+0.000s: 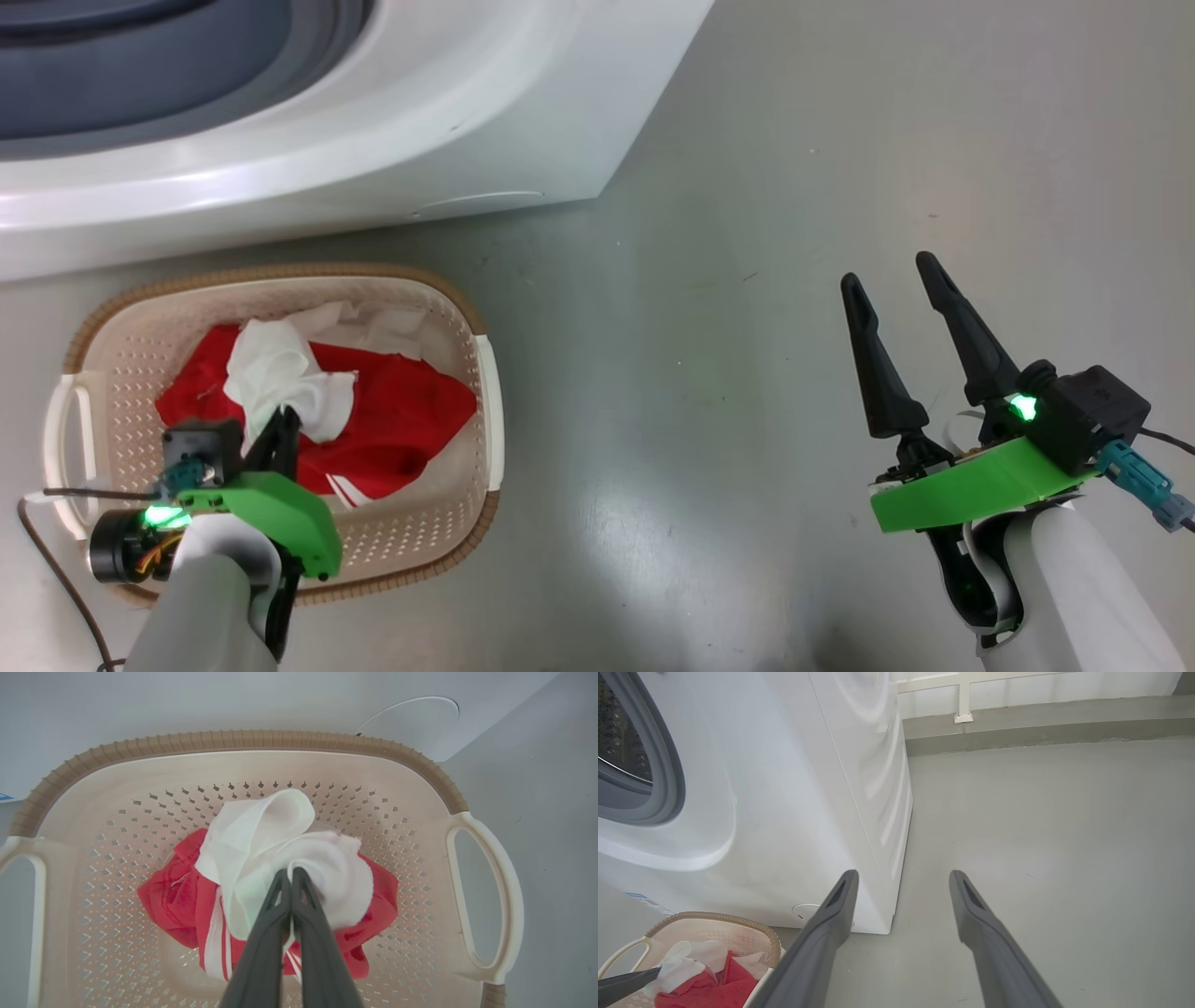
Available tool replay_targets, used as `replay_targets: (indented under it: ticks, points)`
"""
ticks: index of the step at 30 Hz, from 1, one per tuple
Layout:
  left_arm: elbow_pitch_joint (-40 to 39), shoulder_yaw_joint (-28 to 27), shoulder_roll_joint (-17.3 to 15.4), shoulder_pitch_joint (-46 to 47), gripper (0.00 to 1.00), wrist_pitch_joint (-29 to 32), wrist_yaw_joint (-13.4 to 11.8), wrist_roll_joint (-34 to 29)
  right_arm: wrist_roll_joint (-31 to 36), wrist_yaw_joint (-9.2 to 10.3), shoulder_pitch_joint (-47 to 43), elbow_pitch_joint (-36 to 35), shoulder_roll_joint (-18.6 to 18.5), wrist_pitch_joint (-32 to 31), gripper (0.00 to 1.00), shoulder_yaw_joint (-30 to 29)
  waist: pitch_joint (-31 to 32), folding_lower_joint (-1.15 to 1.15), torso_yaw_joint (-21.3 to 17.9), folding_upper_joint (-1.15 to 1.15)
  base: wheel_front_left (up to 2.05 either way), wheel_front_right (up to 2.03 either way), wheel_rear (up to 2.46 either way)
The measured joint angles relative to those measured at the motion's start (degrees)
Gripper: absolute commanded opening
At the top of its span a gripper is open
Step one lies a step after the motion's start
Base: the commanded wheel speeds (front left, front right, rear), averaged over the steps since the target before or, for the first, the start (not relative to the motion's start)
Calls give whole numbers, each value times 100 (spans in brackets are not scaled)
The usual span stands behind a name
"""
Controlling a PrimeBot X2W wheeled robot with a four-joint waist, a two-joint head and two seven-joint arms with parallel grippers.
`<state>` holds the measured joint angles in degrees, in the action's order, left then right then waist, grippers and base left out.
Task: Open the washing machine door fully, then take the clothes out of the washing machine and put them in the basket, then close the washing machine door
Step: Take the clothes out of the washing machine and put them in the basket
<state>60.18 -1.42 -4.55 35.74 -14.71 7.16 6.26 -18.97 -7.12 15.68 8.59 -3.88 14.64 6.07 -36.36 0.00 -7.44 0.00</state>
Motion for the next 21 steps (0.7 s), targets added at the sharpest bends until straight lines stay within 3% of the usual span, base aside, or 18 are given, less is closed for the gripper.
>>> replay_targets:
  ticks: [4,9,10,17,18,21]
  points:
    - [145,22,-1,126,0,0,0,100,3,0,27,-4,3,0,100,5,-74,0,0,0,0,0,0]
    - [255,90,-3,233,38,0,0,171,86,0,132,-4,4,0,100,8,-104,0,25,0,0,0,0]
    - [270,99,-3,233,38,0,0,192,86,0,132,-3,4,0,100,8,-100,0,29,0,0,0,0]
    - [289,103,-9,233,95,0,0,242,86,0,132,0,2,0,100,7,-60,0,54,0,0,0,0]
    - [289,103,-9,233,100,0,0,242,86,0,132,0,1,0,100,7,-56,0,58,0,0,0,0]
    - [280,97,-9,233,100,0,0,243,86,0,132,2,-1,0,100,5,-42,0,69,0,0,0,0]
